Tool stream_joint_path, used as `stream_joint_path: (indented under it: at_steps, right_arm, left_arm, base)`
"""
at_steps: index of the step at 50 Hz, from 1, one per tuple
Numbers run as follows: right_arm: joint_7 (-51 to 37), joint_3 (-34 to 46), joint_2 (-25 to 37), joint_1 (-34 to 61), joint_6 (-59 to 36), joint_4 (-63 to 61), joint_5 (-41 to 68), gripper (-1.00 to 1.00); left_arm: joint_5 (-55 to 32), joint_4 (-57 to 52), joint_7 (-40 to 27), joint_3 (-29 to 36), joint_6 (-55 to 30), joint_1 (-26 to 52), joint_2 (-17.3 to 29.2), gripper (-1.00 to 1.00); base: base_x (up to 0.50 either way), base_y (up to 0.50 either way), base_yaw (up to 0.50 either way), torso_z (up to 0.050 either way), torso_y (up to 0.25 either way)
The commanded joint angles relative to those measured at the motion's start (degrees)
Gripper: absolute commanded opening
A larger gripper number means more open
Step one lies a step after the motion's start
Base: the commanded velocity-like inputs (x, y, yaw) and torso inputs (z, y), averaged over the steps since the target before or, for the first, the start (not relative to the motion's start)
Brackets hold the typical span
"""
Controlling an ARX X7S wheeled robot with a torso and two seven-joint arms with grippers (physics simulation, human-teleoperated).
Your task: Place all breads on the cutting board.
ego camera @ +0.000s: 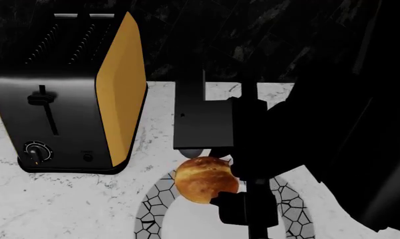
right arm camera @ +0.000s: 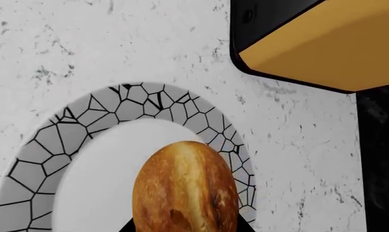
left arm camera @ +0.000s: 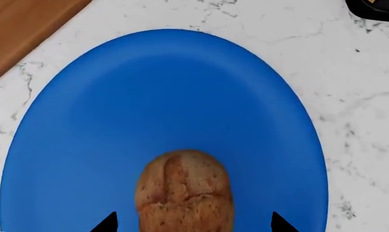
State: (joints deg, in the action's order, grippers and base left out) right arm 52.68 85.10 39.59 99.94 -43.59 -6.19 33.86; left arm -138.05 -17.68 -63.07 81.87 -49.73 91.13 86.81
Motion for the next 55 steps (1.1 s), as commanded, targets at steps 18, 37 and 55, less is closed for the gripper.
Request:
stream_joint_path:
  at_steps: [18, 37, 55]
  right_arm:
    - [0.3, 0.0, -0.2, -0.6, 1.4, 0.5, -1.0, -1.00]
    - [0.5, -0.4, 0.2, 0.2, 0.0, -0.1, -0.3, -1.00]
    - [-21.0, -21.9, 2.5, -1.3, -8.2, -4.9, 21.6, -1.00]
  left_arm:
    - [4.7, -1.9, 5.4, 2.8, 6.2, -4.6, 2.6, 1.00]
    - [3.0, 0.1, 5.0, 0.0, 7.2, -2.1, -0.2, -1.00]
    - [11.3, 1.4, 9.9, -17.3, 5.2, 15.4, -11.4, -1.00]
  base:
    - [0.00, 0.00, 0.00, 0.000, 0.000]
    - [0.00, 0.00, 0.00, 0.000, 0.000]
    - [0.00, 0.00, 0.00, 0.000, 0.000]
